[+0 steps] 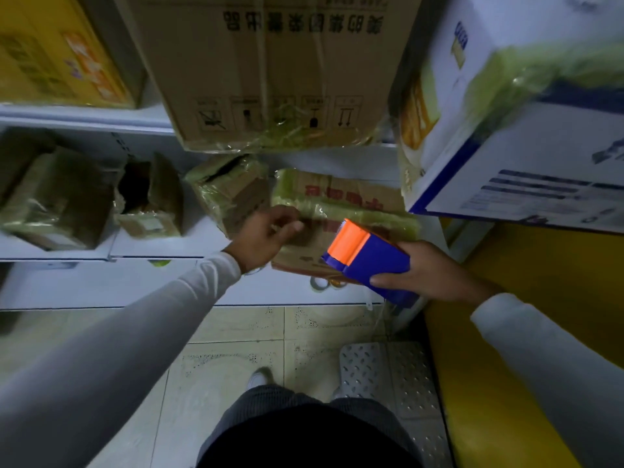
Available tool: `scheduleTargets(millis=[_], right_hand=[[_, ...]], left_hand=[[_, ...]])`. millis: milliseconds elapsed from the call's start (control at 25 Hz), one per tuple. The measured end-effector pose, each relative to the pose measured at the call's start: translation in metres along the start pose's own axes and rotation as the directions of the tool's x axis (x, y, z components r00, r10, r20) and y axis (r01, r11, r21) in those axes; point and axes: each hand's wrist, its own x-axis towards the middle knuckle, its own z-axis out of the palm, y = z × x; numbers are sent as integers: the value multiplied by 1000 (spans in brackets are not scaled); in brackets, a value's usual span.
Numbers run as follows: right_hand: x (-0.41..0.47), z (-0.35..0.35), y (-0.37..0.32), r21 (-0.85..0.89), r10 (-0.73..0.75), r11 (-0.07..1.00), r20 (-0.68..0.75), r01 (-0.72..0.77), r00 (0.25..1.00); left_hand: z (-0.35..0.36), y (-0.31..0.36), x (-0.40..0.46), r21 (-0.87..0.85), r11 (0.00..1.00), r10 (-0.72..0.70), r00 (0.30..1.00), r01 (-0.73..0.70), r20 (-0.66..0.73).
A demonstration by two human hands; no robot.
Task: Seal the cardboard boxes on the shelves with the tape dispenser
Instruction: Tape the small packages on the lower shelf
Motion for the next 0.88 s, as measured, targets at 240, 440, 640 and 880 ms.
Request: scheduleTargets(millis=[240, 440, 640, 880], right_hand=[[11, -3, -11, 5, 0, 1000, 79, 0, 997], [16, 3, -13, 35, -17, 999, 97, 14, 995], [12, 7, -13, 29, -10, 1000, 124, 6, 992], [13, -1, -22, 6, 3, 1000, 152, -4, 988]], left_hand=[[10, 23, -13, -327, 913, -145, 943, 244, 299], [16, 28, -15, -458, 812, -174, 898, 363, 404], [15, 23, -17, -452, 810, -184, 894, 373, 408], [14, 24, -16, -432, 880, -143, 978, 195, 150]])
